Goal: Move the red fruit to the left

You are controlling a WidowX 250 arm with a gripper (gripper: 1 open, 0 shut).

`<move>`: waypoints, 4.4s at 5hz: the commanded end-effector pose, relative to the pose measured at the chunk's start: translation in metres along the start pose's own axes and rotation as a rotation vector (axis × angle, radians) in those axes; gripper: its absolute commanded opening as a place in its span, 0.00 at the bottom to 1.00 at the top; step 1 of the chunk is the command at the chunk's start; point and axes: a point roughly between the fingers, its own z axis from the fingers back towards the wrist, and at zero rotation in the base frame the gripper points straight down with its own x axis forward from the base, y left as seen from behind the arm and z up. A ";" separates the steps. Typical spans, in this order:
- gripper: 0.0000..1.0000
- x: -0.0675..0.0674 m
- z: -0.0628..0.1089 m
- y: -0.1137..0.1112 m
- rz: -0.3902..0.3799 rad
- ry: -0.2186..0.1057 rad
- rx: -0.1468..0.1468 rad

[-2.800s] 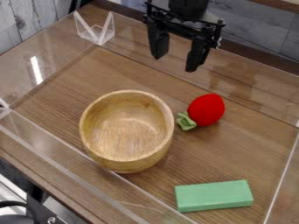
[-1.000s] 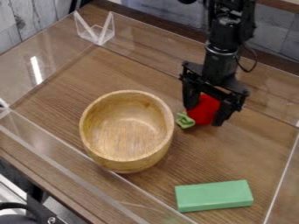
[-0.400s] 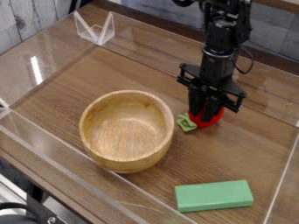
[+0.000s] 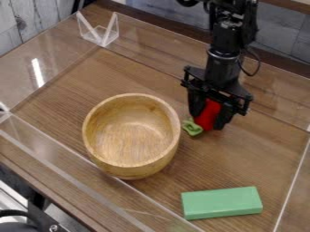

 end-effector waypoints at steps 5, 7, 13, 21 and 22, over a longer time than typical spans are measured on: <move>0.00 0.013 0.031 0.002 -0.001 -0.087 -0.019; 0.00 0.013 0.033 0.003 -0.005 -0.086 -0.021; 0.00 -0.017 0.108 0.136 0.137 -0.204 -0.028; 1.00 -0.010 0.031 0.221 0.154 -0.153 -0.050; 1.00 -0.008 0.024 0.222 0.154 -0.149 -0.050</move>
